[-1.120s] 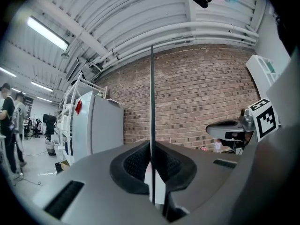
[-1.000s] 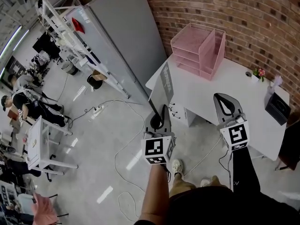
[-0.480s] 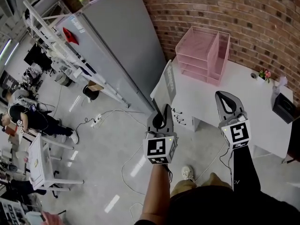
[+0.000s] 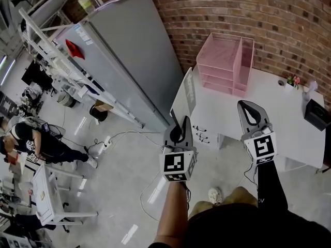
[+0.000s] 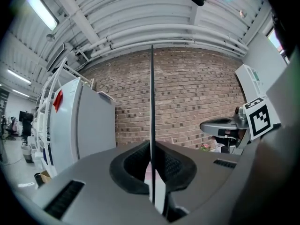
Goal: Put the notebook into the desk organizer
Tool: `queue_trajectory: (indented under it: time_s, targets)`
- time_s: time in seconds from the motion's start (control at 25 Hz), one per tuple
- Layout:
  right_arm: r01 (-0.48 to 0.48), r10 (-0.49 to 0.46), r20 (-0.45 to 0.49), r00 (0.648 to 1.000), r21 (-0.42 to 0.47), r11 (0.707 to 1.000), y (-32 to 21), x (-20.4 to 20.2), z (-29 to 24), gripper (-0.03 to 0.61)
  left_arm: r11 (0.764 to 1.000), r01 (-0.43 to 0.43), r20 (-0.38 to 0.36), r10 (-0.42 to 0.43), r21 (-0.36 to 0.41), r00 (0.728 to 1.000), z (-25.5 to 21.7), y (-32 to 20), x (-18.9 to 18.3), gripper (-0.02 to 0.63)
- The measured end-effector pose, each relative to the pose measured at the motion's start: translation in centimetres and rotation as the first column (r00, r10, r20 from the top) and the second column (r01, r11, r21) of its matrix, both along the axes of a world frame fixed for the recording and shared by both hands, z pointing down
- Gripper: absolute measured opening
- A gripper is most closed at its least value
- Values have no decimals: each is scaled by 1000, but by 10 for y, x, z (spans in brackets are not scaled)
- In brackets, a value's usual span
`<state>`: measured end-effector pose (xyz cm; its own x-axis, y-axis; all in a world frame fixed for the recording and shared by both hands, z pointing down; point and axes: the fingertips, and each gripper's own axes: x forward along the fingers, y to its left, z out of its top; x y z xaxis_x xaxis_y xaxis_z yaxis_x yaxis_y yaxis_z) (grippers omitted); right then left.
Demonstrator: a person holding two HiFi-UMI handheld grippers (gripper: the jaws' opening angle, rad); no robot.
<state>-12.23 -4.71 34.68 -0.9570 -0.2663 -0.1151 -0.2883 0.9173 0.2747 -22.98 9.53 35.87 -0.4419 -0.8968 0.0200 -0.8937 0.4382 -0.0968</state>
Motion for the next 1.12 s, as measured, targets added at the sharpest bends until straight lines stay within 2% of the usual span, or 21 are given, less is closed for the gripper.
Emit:
queue_trajectory:
  time_s: [0.2, 0.44, 0.68, 1.12]
  targets:
    - [-55, 55, -2, 998, 9, 998, -7, 0, 0, 21, 998, -63, 1, 63, 9, 998, 0, -15, -5, 20]
    - [-120, 121, -32, 992, 21, 993, -27, 16, 7, 21, 992, -122, -51, 123, 28, 991, 15, -46, -4, 20]
    - [-189, 189, -46, 981, 2, 982, -61, 30, 18, 21, 984, -178, -81, 178, 9, 981, 31, -85, 1, 20]
    - [-190, 189, -18, 982, -17, 982, -133, -5, 17, 21, 981, -192, -81, 189, -28, 979, 38, -162, -34, 20]
